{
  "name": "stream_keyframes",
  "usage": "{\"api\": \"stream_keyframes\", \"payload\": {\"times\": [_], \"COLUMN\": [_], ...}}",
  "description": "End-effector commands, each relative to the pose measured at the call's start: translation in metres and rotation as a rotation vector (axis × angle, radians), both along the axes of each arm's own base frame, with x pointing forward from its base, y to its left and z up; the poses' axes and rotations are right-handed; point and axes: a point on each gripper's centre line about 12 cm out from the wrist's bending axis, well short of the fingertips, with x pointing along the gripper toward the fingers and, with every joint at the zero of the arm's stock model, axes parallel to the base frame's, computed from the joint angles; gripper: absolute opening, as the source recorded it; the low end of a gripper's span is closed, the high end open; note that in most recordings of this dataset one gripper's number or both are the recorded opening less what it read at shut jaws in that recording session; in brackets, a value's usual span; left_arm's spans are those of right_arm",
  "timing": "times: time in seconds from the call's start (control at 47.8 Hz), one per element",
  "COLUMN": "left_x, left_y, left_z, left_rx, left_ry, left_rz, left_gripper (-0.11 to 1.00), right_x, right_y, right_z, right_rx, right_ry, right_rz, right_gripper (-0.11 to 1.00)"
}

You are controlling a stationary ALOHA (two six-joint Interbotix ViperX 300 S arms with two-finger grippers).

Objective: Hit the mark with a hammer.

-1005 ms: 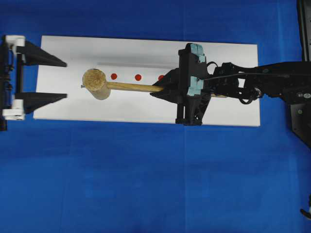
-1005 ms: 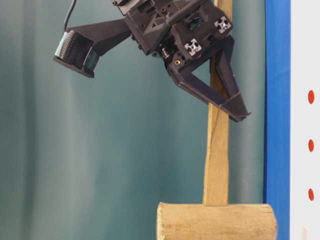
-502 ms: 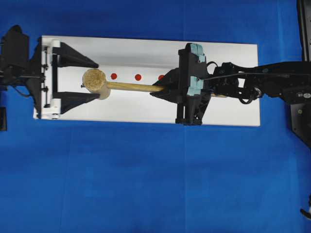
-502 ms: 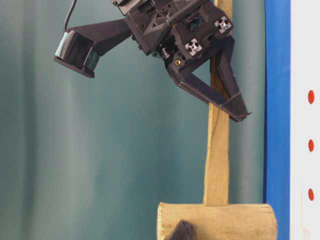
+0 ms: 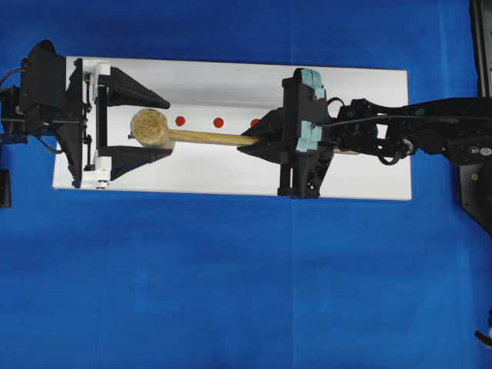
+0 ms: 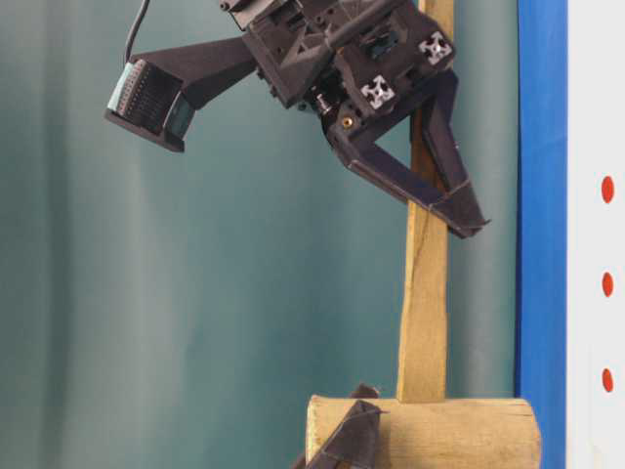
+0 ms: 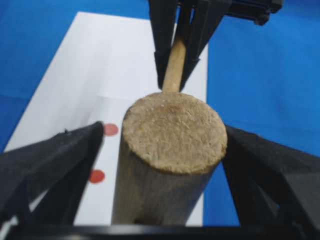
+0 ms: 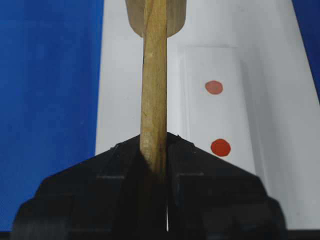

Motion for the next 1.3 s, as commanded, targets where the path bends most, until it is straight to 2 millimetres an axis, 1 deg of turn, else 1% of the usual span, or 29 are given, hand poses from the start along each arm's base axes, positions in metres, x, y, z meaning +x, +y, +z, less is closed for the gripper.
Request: {"api": "stream_keyframes", "payload": {"times": [0.0,0.126,0.147,0.293,0.774,0.837,0.9,1.026,1.109,1.151,1.214,1.277], "left_x": [0.0040,0.0034,0.0032,0.0037,0.0031,0.0034,0.0034,0.0035,0.0044,0.0050,0.0055,0.0067], "left_y": [0.0010,-0.0005,-0.0006,-0.0034,-0.0032,-0.0036,-0.0036,-0.0029,-0.0025,-0.0019,-0.0005,0.0008], "left_z": [0.0094,0.0091,0.0096,0.0103,0.0095,0.0099,0.0099,0.0090,0.0083,0.0088,0.0095,0.0102], "left_rx": [0.010,0.023,0.029,0.062,0.058,0.053,0.049,0.040,0.020,-0.005,-0.056,-0.140], "left_ry": [-0.028,-0.029,-0.030,-0.031,-0.025,-0.025,-0.026,-0.012,0.006,0.011,0.016,0.021], "left_rz": [-0.001,-0.009,-0.011,-0.028,-0.026,-0.026,-0.025,-0.020,-0.013,-0.003,0.014,0.041], "left_gripper": [0.83,0.51,0.48,0.49,0.49,0.49,0.49,0.49,0.49,0.49,0.49,0.49], "right_x": [0.0041,0.0042,0.0042,0.0043,0.0043,0.0041,0.0045,0.0043,0.0049,0.0048,0.0054,0.0057], "right_y": [-0.0003,-0.0001,-0.0001,-0.0004,-0.0005,-0.0001,-0.0001,-0.0004,-0.0001,0.0011,0.0014,0.0022], "right_z": [0.0164,0.0172,0.0174,0.0177,0.0175,0.0172,0.0178,0.0177,0.0187,0.0194,0.0222,0.0245], "right_rx": [-0.009,-0.008,-0.010,-0.010,-0.001,0.004,0.004,-0.002,-0.007,-0.013,-0.021,-0.033], "right_ry": [-0.051,-0.052,-0.053,-0.056,-0.052,-0.053,-0.055,-0.057,-0.062,-0.064,-0.073,-0.082], "right_rz": [-0.001,0.000,0.000,-0.002,-0.004,-0.006,-0.006,-0.006,-0.005,0.001,0.004,0.009], "right_gripper": [0.02,0.02,0.02,0.02,0.03,0.12,0.26,0.66,0.87,0.93,0.90,0.90]}}
